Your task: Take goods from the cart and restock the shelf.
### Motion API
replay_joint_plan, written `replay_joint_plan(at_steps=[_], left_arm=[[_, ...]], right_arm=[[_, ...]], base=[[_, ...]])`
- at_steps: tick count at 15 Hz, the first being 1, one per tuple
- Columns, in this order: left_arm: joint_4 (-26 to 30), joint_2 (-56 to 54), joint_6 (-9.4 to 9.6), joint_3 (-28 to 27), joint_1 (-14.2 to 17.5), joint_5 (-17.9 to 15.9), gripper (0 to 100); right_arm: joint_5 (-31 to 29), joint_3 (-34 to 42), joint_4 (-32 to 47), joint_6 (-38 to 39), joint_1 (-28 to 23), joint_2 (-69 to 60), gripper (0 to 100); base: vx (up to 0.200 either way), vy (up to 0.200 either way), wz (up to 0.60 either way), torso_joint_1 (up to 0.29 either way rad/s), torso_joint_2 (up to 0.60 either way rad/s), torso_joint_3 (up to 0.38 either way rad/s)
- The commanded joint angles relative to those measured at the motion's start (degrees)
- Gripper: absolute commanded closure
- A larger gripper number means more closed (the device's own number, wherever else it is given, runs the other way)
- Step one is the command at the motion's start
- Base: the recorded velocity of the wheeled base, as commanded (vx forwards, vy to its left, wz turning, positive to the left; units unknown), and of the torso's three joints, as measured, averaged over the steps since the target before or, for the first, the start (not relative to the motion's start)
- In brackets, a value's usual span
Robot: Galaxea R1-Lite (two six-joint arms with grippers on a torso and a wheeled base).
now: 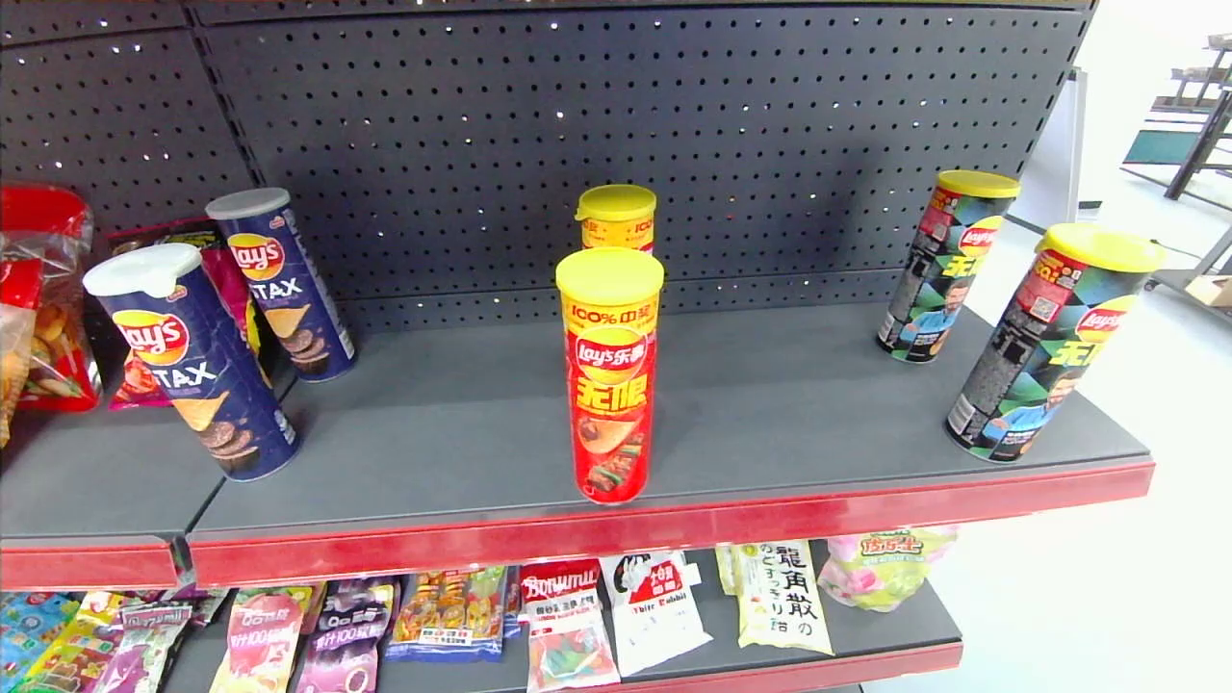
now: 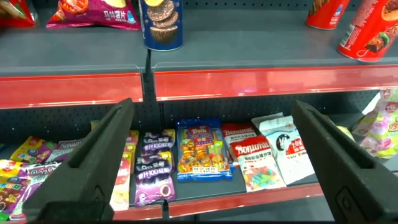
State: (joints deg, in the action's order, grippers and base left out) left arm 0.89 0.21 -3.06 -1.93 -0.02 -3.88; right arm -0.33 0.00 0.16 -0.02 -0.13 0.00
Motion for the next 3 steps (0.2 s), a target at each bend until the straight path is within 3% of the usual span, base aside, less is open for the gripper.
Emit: replay_joint_plan(at_steps=[1, 3], left_arm=[[-0.01, -0.03, -0.02, -0.01, -0.06, 0.01, 0], [-0.01, -0.03, -0.02, -0.01, 0.02, 0.01, 0]], right_arm=[[-0.02, 0.00, 0.02, -0.06, 0.05, 0.09, 0], [-0.02, 0.00, 0.02, 0.11, -0.04, 0.09, 0]], base=[[0.000, 0.000, 0.00, 0.000, 0.00, 0.000], [0.000, 0.000, 0.00, 0.000, 0.00, 0.000]])
